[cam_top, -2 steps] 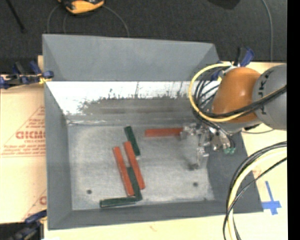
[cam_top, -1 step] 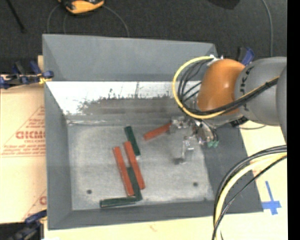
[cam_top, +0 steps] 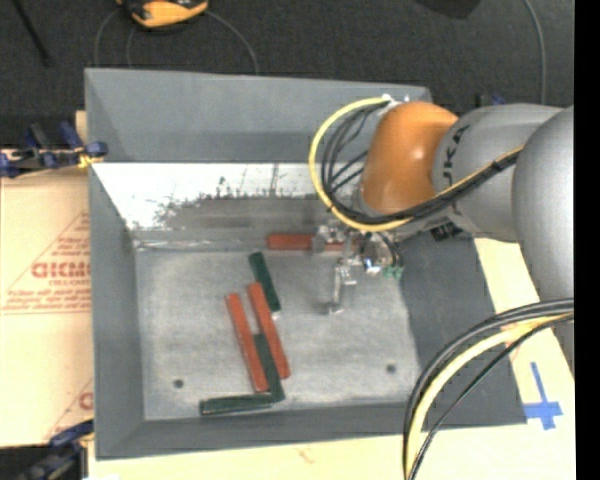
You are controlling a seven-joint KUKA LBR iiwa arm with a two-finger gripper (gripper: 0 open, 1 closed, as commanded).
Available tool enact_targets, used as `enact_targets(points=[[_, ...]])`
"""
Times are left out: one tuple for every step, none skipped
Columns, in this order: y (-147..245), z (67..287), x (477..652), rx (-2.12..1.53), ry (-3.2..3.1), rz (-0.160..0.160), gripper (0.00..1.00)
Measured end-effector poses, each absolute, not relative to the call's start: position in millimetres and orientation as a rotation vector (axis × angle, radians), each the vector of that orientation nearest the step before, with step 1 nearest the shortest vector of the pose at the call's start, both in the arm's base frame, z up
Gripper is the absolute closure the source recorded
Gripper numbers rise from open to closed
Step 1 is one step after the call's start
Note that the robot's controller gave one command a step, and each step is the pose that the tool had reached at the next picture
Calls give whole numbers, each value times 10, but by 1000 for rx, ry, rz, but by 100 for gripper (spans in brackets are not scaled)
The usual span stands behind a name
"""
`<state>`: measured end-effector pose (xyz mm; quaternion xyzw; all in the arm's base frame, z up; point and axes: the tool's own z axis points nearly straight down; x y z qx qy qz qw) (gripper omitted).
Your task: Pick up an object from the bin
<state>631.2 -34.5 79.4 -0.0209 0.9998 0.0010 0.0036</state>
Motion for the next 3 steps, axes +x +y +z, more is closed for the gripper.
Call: enact_targets(points=[[-132, 889, 6170, -192, 3131, -2, 0], [55, 830, 6322, -256, 3125, 0, 0], [171, 886, 6394, -202, 3131, 0, 0]])
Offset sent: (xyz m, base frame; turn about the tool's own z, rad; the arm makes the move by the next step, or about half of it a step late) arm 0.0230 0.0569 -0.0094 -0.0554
